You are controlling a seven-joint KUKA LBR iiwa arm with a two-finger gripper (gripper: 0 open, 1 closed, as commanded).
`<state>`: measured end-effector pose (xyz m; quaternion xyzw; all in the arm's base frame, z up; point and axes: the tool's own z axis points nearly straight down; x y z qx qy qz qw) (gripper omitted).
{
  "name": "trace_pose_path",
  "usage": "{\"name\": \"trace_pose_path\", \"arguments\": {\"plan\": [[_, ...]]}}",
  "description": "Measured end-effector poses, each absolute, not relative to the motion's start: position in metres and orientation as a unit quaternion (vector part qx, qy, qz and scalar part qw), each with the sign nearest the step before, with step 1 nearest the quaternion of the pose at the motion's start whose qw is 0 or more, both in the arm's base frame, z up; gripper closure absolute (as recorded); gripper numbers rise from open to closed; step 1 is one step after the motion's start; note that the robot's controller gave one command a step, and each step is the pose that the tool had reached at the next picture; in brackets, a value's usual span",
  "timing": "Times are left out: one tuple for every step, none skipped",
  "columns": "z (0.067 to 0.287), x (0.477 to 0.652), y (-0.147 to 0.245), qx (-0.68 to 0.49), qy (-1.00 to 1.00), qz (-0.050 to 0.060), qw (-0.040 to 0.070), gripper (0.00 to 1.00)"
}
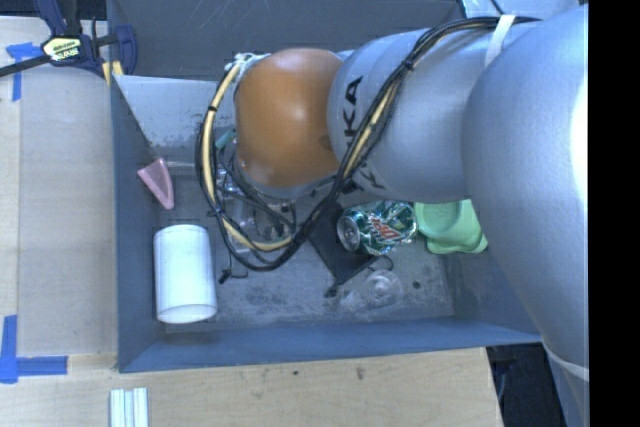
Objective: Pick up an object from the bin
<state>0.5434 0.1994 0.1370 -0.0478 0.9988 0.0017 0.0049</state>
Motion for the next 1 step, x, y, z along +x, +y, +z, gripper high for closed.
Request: {"name": "trace_pose_path", "arguments": {"plan": [[0.1177, 0.5507, 0.1649, -0.075, 0.997, 0.000, -0.001, 0.00]]}}
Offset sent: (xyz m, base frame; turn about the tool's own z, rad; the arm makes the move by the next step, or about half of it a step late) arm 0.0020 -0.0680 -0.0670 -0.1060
